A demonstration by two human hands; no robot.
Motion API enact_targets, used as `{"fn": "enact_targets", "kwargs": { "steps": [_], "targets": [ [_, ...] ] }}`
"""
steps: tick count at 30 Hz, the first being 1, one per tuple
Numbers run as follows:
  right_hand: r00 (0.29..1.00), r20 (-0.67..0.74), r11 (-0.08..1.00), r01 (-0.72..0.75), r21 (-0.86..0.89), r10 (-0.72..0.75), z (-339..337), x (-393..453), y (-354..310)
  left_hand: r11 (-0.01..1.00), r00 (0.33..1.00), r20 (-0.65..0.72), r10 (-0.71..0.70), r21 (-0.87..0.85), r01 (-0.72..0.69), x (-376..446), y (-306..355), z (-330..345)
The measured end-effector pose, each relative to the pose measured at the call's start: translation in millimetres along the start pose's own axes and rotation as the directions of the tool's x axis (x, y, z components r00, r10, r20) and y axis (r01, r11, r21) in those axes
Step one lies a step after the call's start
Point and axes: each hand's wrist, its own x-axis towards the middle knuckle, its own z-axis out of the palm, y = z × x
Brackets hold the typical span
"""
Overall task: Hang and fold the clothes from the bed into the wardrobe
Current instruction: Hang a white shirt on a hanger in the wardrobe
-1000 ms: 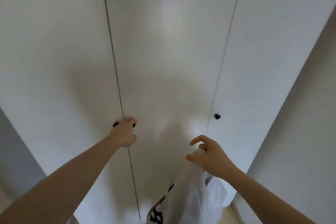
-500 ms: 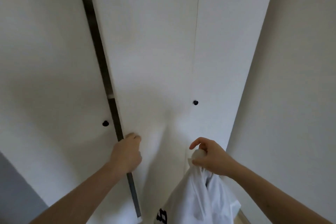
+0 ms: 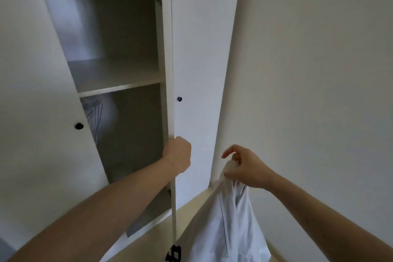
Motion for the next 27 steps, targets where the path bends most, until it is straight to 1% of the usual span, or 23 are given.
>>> {"fn": "enact_targets", "kwargs": {
  "steps": [4,7,9,11,12,14,15,17,19,20,23,27],
  "targets": [
    [1.000,-0.020,1.000,0.010,-0.003,-0.010,-23,-22,10,0.995,0.995,-0.023,0.092,-0.035,-0.093,7,44,-5],
    [0.999,-0.022,0.999,0.036,0.011,-0.036,-38,-31,17,0.985,0.987,-0.066,0.144,-0.086,-0.149,10,65,-1],
    [0.998,-0.002,0.998,0.058,0.016,-0.058,-48,-34,21,0.976,0.973,-0.101,0.207,-0.050,-0.213,12,69,0],
    [0.996,0.029,0.996,0.085,0.024,-0.085,-56,-34,23,0.953,0.952,-0.075,0.298,-0.029,-0.301,16,66,2],
    [0.994,0.044,0.995,0.101,0.028,-0.102,-58,-33,23,0.939,0.941,-0.039,0.335,-0.073,-0.337,17,62,4],
    [0.987,0.074,0.990,0.141,0.031,-0.143,-61,-27,22,0.906,0.940,-0.011,0.341,-0.264,-0.332,16,50,5],
    [0.982,0.089,0.986,0.162,0.031,-0.164,-60,-22,20,0.886,0.952,-0.035,0.306,-0.356,-0.297,13,41,7],
    [0.972,0.117,0.979,0.203,0.032,-0.206,-55,-12,16,0.855,0.984,-0.060,0.166,-0.488,-0.174,4,18,15],
    [0.961,0.136,0.970,0.239,0.040,-0.242,-45,1,11,0.820,1.000,-0.004,-0.006,-0.572,0.003,-12,-13,28],
    [0.954,0.147,0.966,0.257,0.037,-0.259,-39,8,7,0.805,0.996,0.036,-0.084,-0.586,0.089,-22,-31,35],
    [0.934,0.187,0.952,0.304,0.035,-0.305,-18,29,-7,0.761,0.950,0.168,-0.263,-0.569,0.312,-55,-96,59],
    [0.924,0.179,0.941,0.338,0.035,-0.339,14,63,-28,0.695,0.861,0.244,-0.446,-0.511,0.505,-87,-178,83]
  ]
}}
